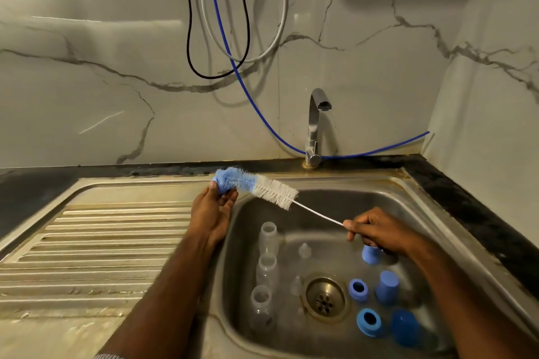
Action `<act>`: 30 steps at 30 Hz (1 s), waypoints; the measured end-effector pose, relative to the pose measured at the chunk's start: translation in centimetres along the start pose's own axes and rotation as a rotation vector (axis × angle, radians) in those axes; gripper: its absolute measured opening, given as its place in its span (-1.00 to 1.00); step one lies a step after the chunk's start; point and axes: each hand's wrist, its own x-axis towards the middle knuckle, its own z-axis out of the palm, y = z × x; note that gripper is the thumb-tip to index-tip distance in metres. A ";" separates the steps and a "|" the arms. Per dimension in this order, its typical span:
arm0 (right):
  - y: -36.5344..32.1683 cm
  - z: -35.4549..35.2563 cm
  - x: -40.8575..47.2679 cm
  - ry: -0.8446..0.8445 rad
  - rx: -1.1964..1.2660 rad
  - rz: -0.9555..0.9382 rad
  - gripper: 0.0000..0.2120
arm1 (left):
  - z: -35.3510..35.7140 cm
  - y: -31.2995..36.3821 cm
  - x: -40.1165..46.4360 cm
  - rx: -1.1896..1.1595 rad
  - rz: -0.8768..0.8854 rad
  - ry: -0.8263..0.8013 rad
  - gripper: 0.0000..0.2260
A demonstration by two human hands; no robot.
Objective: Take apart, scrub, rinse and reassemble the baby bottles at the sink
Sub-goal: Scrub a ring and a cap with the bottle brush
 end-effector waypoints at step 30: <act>-1.8 3.5 1.5 0.327 -0.176 -0.233 -0.76 | 4.4 -5.1 -3.6 0.124 -0.119 -0.281 -0.65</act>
